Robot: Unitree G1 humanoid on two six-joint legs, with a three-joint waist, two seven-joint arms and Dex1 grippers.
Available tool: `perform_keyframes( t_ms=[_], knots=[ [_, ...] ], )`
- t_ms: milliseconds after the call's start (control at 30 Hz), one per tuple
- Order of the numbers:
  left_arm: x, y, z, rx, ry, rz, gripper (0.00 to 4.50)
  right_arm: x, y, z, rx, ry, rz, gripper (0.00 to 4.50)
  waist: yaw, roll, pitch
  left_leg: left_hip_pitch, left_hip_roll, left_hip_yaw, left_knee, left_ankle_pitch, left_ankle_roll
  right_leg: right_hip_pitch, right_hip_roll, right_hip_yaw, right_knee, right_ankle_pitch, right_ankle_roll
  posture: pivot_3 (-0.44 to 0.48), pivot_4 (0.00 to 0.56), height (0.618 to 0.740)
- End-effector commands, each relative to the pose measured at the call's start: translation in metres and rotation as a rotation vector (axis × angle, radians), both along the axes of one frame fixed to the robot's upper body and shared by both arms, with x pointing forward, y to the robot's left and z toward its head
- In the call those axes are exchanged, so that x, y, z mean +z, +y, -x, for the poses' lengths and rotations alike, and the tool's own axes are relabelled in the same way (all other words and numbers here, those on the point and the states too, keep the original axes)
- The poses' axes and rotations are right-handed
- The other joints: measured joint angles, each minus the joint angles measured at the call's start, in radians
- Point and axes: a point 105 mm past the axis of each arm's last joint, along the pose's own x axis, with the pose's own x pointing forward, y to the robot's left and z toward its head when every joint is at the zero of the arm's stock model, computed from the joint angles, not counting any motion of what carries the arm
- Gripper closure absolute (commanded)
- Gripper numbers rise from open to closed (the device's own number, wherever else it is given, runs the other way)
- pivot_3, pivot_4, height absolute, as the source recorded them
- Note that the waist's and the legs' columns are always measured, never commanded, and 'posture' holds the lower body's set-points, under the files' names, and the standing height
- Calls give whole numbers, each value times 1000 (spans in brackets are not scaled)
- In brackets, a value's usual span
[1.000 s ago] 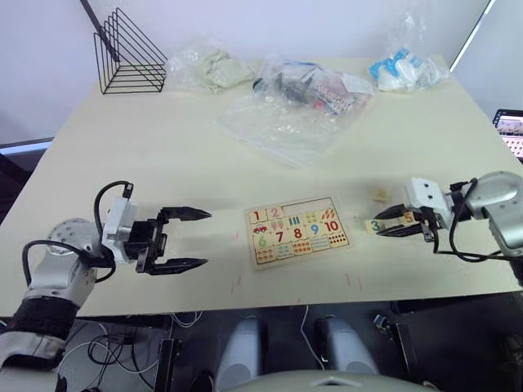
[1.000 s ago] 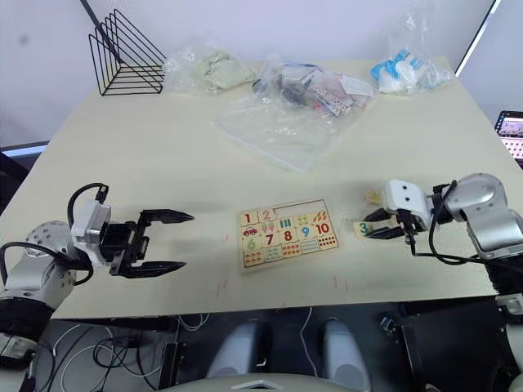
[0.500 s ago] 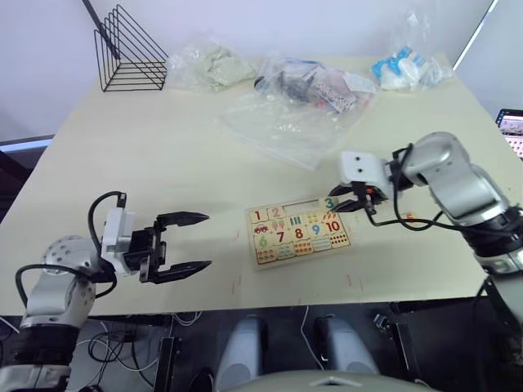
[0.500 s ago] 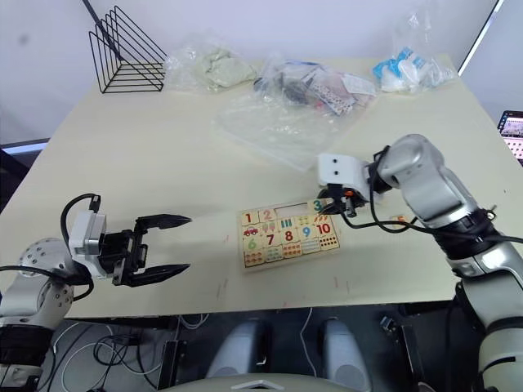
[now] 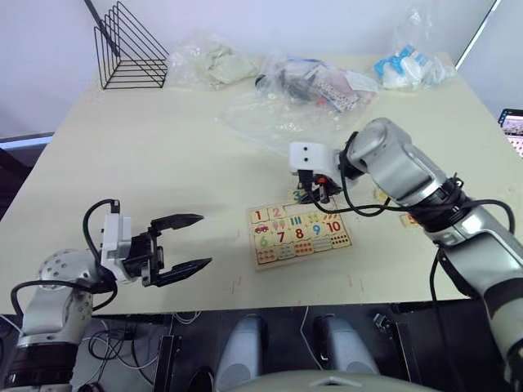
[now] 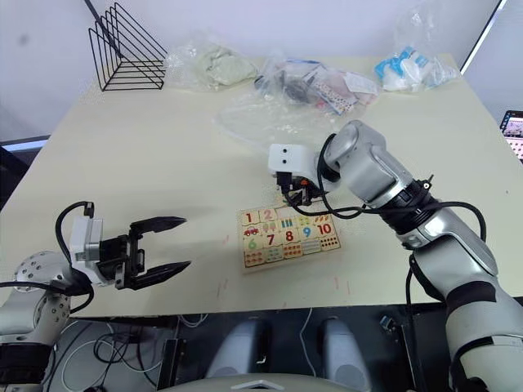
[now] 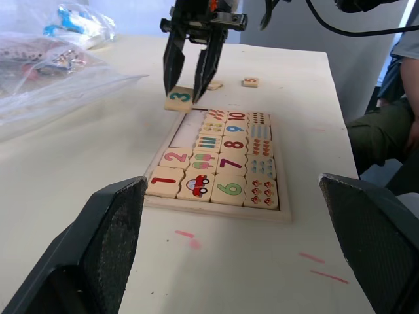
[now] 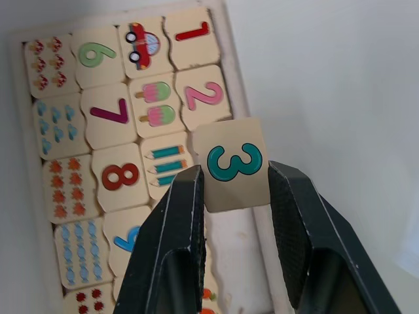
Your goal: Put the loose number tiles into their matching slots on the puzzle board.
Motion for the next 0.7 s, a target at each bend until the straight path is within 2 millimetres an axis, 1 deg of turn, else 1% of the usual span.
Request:
perform_keyframes(
  t_ms=[33, 200, 400, 700],
  knots=[
    [9, -2, 2, 11, -42, -7, 0, 4, 3, -4, 7, -29, 34, 3653, -1, 0, 0, 0, 0, 0, 0, 0, 0, 0, 0, 0, 0, 0, 0, 0, 150, 740],
    [11, -2, 2, 22, -47, -6, 0, -5, 6, -7, 31, -36, 81, 3653, -3, 0, 0, 0, 0, 0, 0, 0, 0, 0, 0, -1, 0, 0, 0, 0, 150, 740],
    [11, -2, 2, 29, -48, -5, 0, -7, 9, -11, 30, -42, 98, 3653, -3, 0, 0, 0, 0, 0, 0, 0, 0, 0, 0, -1, 0, 0, -1, 0, 150, 740],
    [8, -4, 2, 26, -45, -8, 0, -10, 13, -6, 58, -22, 119, 3653, -3, 0, 0, 0, 0, 0, 0, 0, 0, 0, 0, -1, 0, 0, -1, 0, 150, 740]
  ],
)
